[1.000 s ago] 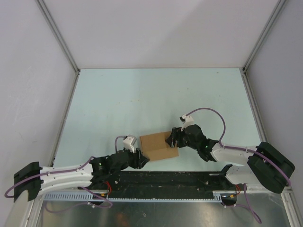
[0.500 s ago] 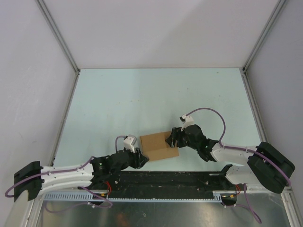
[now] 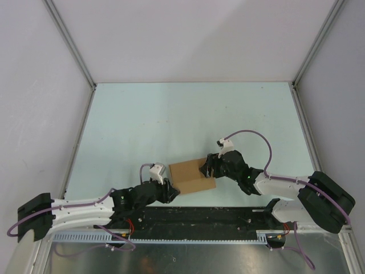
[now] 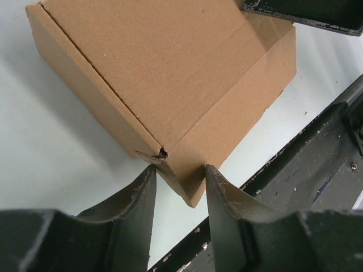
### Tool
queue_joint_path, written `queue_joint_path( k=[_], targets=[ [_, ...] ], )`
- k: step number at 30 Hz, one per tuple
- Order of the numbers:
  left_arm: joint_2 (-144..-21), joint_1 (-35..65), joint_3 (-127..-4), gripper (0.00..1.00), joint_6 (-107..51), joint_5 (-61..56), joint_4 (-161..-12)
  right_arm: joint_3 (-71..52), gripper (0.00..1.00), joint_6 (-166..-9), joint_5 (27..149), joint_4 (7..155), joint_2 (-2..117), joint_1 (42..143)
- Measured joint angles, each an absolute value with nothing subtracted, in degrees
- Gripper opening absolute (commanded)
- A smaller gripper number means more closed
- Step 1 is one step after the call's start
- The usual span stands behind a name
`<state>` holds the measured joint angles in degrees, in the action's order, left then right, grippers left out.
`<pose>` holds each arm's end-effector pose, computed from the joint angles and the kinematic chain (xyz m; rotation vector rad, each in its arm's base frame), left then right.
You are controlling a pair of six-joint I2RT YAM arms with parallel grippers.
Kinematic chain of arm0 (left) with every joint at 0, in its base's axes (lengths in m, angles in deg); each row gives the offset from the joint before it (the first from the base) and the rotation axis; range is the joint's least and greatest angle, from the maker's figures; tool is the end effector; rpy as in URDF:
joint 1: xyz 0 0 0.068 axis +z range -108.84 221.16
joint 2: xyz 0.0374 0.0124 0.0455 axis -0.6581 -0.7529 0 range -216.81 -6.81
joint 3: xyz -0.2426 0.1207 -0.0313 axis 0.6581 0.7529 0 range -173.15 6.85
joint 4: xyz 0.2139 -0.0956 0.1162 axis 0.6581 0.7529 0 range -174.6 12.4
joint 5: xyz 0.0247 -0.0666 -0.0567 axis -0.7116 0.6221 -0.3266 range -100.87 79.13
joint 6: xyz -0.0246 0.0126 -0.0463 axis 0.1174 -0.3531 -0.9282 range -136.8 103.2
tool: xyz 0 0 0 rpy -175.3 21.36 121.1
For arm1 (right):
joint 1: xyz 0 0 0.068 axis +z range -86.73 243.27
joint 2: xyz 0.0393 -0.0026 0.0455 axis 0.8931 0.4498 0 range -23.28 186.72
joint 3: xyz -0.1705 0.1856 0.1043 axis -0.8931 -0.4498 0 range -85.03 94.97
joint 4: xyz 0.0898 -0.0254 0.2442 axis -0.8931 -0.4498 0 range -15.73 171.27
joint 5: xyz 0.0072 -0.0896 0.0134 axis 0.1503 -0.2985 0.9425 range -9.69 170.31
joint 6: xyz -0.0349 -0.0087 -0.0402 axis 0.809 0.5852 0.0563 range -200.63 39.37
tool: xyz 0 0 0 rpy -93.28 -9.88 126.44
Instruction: Fold the paper box
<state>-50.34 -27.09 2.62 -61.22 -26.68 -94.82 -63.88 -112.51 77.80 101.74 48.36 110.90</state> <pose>0.0650 -0.1365 0.1339 0.2763 2.1729 -0.9008 0.1587 0.1717 0.1583 -0.2733 2.1775 0.7731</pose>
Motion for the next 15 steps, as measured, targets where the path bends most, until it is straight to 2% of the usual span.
queue_joint_path(
  k=[10, 15],
  targets=[
    [-49.71, -27.09, 2.62, 0.33, -61.24, -26.68, -94.79, -63.88, 0.69, -112.51, 77.72, 101.77, 48.4, 110.9],
    [-49.64, -27.09, 2.62, 0.34, -61.24, -26.66, -94.82, -63.88, 0.69, -112.51, 77.69, 101.77, 48.4, 110.95]
  ],
)
